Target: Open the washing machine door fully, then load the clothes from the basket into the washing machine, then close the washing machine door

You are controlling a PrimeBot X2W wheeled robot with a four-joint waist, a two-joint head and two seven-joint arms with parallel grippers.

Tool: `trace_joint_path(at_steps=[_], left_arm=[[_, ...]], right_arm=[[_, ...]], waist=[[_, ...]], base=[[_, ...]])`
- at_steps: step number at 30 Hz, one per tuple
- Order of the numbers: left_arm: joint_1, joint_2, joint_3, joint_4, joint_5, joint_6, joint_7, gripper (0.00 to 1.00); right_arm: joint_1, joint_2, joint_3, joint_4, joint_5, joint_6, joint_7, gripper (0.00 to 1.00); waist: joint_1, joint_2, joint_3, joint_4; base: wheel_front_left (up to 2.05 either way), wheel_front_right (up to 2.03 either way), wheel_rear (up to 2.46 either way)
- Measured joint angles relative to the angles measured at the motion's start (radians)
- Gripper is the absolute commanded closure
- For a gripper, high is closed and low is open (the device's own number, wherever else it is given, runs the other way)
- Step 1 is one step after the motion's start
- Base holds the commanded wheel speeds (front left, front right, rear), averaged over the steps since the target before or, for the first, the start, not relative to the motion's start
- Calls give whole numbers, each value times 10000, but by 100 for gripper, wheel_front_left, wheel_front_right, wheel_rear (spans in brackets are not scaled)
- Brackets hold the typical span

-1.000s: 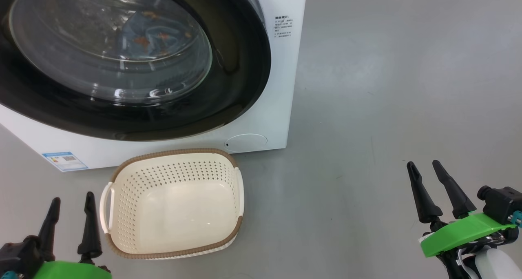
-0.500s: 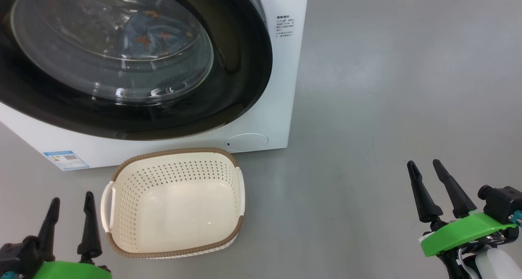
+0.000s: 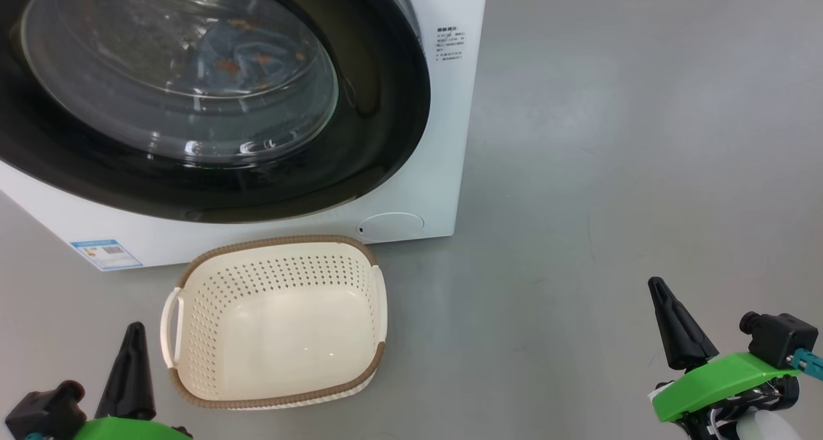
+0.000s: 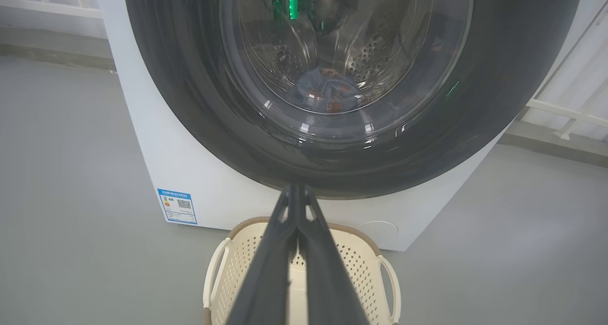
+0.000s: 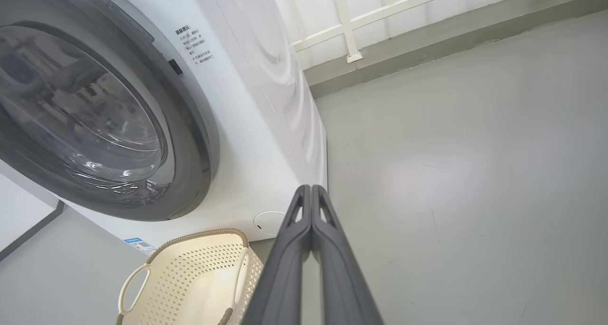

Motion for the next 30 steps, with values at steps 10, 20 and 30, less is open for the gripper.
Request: trace_joint_path(at_steps=[10,20,30], left_arm=[[-1,-19,2,59,-989,4,326,100],[-6,-67,8,132,-2031,10,600,100],[-11,-140,17,171,-2974,10,886,100]], right_arm=[[0,136,-115,-21,819,0,270,100],[15,224,-332,-71,1680,0,525,100],[111,393,-481,-111,2502,0,828,100]], waist=[[-1,0,-127,38],[-1,0,-247,70],[-2,0,-367,102]], base=[[0,0,0],[0,0,0],[0,0,0]])
